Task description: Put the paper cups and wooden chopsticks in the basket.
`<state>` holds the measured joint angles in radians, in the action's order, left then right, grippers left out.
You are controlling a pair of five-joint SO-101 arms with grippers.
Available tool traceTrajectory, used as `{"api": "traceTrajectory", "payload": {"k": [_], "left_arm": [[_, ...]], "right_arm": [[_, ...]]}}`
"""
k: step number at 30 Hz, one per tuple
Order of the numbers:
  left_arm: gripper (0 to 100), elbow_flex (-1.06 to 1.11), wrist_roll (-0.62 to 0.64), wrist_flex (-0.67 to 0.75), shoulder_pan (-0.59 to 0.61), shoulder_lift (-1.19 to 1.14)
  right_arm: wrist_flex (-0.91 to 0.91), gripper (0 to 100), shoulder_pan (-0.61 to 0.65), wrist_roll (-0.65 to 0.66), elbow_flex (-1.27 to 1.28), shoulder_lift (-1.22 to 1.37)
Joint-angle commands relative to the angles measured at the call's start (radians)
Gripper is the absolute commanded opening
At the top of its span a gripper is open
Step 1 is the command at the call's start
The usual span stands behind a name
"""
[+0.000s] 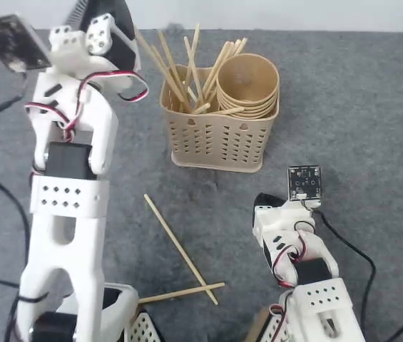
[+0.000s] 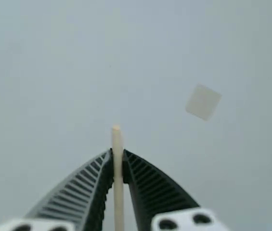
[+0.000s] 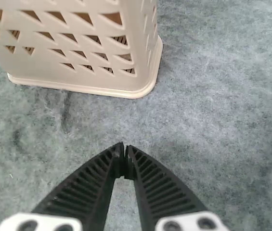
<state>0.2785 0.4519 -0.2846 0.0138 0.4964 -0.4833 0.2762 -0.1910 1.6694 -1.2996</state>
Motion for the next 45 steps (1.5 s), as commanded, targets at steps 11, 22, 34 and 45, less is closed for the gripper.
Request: {"api": "traceTrajectory", "payload": {"k": [11, 22, 34, 45], "left_arm": [[26, -0.028, -0.008, -0.318, 0.020, 0.273], [20, 0.223, -0.011, -0.635, 0.476, 0.385], [20, 0.941, 0.112, -0.072, 0.664, 0.187], [20, 0.699, 0.140, -0.118, 0.666, -0.207]], "right_arm": [[0.016, 0.8, 0.005, 0.020, 0.020, -0.015], [-0.028, 0.9, 0.012, 0.020, 0.012, -0.019], [-0.211, 0.9, 0.116, 0.020, -0.040, -0.021], [-0.417, 0.9, 0.165, 0.118, -0.189, -0.012]]}}
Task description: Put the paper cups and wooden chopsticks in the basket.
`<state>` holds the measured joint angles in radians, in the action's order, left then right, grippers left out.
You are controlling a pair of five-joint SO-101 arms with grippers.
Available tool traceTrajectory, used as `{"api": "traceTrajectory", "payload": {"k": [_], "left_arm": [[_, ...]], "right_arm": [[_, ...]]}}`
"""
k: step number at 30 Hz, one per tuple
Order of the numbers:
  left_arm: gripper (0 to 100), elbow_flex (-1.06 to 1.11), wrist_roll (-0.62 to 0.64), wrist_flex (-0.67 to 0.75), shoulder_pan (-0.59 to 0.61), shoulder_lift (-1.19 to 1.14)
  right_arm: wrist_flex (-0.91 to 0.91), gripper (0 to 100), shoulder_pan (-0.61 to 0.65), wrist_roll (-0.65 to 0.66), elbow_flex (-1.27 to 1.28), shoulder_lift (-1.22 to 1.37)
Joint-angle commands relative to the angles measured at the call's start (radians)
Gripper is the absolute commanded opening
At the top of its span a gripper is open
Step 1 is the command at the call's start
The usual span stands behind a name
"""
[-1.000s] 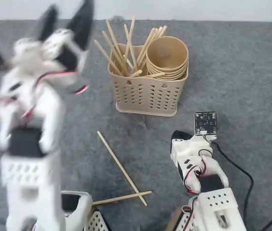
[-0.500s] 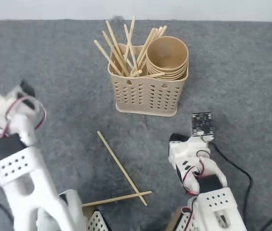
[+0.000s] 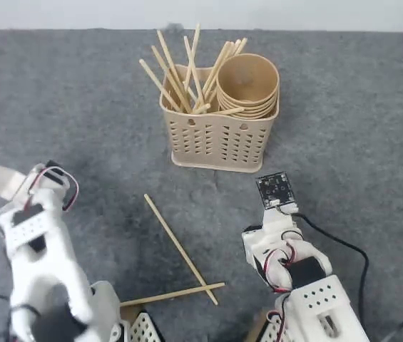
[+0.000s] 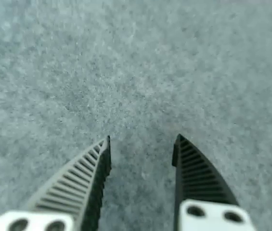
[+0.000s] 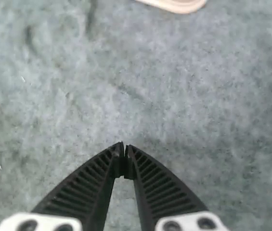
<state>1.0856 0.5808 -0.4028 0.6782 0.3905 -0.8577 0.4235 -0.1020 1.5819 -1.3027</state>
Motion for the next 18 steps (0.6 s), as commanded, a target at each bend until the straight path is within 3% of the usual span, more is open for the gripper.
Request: {"api": "traceTrajectory", "payload": {"k": [1, 5, 8, 12, 18], "left_arm": [[20, -0.151, 0.011, -0.026, 0.003, -0.150], [20, -0.331, 0.012, -0.167, 0.014, -0.318], [20, -0.438, 0.018, -0.238, 0.054, -0.413], [20, -0.515, 0.077, -0.281, 0.077, -0.493], [20, -0.527, 0.083, -0.292, 0.077, -0.500]], "right_arm": [[-0.068, 0.9, 0.030, 0.031, -0.133, -0.008], [-0.160, 1.7, 0.157, 0.031, -0.253, -0.007], [-0.151, 9.0, 0.266, 0.025, -0.301, -0.005], [-0.045, 13.6, 0.387, -0.025, -0.305, 0.031], [0.219, 11.4, 0.421, -0.051, -0.336, 0.344]]}}
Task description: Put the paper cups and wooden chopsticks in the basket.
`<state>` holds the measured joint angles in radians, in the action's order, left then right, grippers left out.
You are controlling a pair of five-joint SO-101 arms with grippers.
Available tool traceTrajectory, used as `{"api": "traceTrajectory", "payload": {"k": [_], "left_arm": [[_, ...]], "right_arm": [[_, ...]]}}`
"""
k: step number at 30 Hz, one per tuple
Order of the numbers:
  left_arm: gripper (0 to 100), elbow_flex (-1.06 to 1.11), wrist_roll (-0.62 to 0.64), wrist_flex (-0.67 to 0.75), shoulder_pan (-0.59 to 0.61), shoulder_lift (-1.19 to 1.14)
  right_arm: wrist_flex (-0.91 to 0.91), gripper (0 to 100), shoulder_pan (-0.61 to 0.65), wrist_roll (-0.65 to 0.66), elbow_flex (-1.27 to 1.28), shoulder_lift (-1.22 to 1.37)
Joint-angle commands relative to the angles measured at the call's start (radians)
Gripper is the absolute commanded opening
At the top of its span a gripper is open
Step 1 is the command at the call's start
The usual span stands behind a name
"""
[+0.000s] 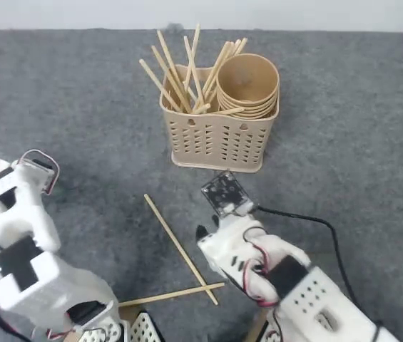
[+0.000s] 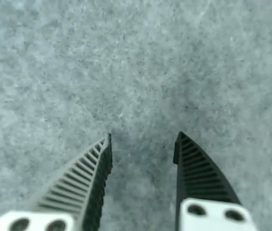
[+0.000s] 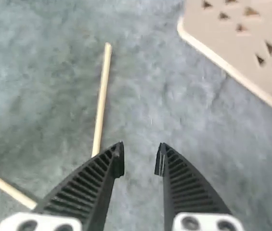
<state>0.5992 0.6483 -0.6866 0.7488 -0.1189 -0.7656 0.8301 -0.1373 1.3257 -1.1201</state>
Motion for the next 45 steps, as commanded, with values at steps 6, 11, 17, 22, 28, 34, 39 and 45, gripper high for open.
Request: {"api": "traceTrajectory", "payload": {"k": [6, 11, 17, 22, 28, 34, 39, 45], "left_arm": [[20, -0.044, 0.015, -0.005, 0.002, 0.009], [20, -0.045, 0.015, -0.005, -0.017, 0.009], [20, -0.045, 0.014, -0.005, -0.026, 0.009], [20, -0.045, 0.014, -0.005, -0.028, 0.009], [20, -0.045, 0.014, -0.005, -0.028, 0.009], [20, -0.045, 0.014, -0.006, -0.028, 0.009], [20, -0.045, 0.014, -0.006, -0.028, 0.009], [20, -0.045, 0.012, -0.005, -0.028, 0.009]], "right_arm": [[0.263, 11.6, 0.016, -0.015, -0.241, 0.621], [0.260, 11.7, 0.062, -0.021, -0.344, 0.843], [0.177, 11.7, 0.183, -0.021, -0.347, 0.794], [0.111, 11.5, 0.191, -0.021, -0.347, 0.697], [0.117, 11.4, 0.234, -0.021, -0.330, 0.691], [0.209, 11.3, 0.223, -0.023, -0.330, 0.846], [0.211, 11.0, 0.217, -0.023, -0.387, 0.955], [0.183, 2.7, 0.203, -0.020, -0.391, 0.940]]}}
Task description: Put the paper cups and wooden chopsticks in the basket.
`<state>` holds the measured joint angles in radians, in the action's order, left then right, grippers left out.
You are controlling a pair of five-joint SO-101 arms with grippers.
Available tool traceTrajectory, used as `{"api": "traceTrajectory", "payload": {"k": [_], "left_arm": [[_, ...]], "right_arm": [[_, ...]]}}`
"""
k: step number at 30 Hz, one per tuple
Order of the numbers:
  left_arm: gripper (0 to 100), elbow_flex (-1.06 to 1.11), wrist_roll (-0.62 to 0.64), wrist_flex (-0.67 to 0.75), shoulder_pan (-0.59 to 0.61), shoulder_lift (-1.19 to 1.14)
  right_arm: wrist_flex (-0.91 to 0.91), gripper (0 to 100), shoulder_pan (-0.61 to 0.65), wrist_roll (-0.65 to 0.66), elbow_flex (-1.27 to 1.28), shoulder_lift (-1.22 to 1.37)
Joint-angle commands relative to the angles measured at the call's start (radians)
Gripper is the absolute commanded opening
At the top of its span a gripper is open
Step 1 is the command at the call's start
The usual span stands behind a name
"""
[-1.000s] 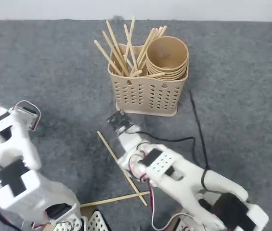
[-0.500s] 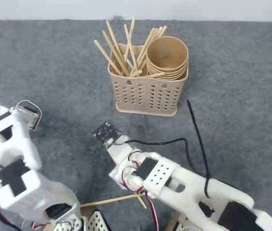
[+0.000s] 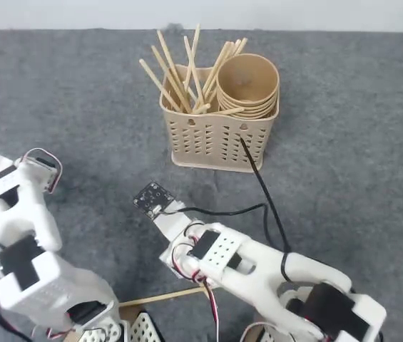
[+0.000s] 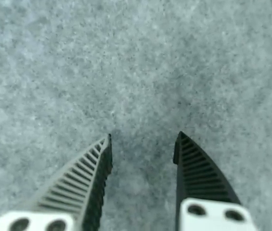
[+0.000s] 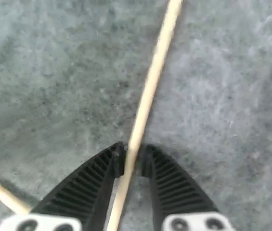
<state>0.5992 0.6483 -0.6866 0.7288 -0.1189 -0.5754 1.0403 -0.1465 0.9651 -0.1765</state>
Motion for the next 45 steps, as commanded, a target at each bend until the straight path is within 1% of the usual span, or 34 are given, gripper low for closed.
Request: {"api": "traceTrajectory", "payload": {"k": [1, 4, 7, 10, 13, 15, 17, 21, 23, 26, 28, 30, 32, 36, 41, 45], "left_arm": [[20, -0.045, 0.012, -0.005, -0.008, 0.009], [20, -0.045, 0.012, -0.005, -0.008, 0.009], [20, -0.045, 0.012, -0.003, -0.008, 0.009], [20, -0.047, 0.012, -0.003, -0.008, 0.009], [20, -0.047, 0.012, -0.003, -0.008, 0.009], [20, -0.047, 0.012, -0.003, -0.008, 0.009], [20, -0.047, 0.012, -0.003, -0.008, 0.009], [20, -0.047, 0.012, -0.003, -0.008, 0.009], [20, -0.047, 0.012, -0.003, -0.009, 0.009], [20, -0.047, 0.012, -0.003, -0.009, 0.009], [20, -0.047, 0.012, -0.003, -0.009, 0.009], [20, -0.048, 0.012, -0.003, -0.009, 0.009], [20, -0.048, 0.012, -0.003, -0.009, 0.009], [20, -0.048, 0.012, -0.002, -0.018, 0.009], [20, -0.048, 0.012, -0.002, -0.021, 0.009], [20, -0.048, 0.012, -0.002, -0.023, 0.009]], "right_arm": [[-0.007, 1.7, -0.016, -0.011, -0.029, -0.024], [-0.062, 0.9, -0.062, -0.005, -0.037, -0.133], [-0.163, 0.8, -0.104, 0.003, -0.071, -0.312], [-0.249, 0.7, -0.130, 0.075, -0.158, -0.504], [-0.237, 0.7, -0.142, 0.087, -0.249, -0.668], [-0.151, 0.7, -0.154, 0.086, -0.279, -0.753], [-0.022, 0.7, -0.180, 0.089, -0.285, -0.805], [0.282, 0.9, -0.289, 0.106, -0.284, -0.814], [0.443, 0.9, -0.344, 0.129, -0.281, -0.789], [0.725, 0.9, -0.406, 0.124, -0.281, -0.711], [0.928, 0.9, -0.426, 0.130, -0.282, -0.644], [1.073, 0.9, -0.430, 0.133, -0.287, -0.568], [1.135, 0.9, -0.430, 0.135, -0.287, -0.499], [1.168, 0.9, -0.438, 0.173, -0.285, -0.378], [1.346, 0.9, -0.495, 0.161, -0.288, -0.231], [1.380, 0.9, -0.539, 0.157, -0.282, -0.137]]}}
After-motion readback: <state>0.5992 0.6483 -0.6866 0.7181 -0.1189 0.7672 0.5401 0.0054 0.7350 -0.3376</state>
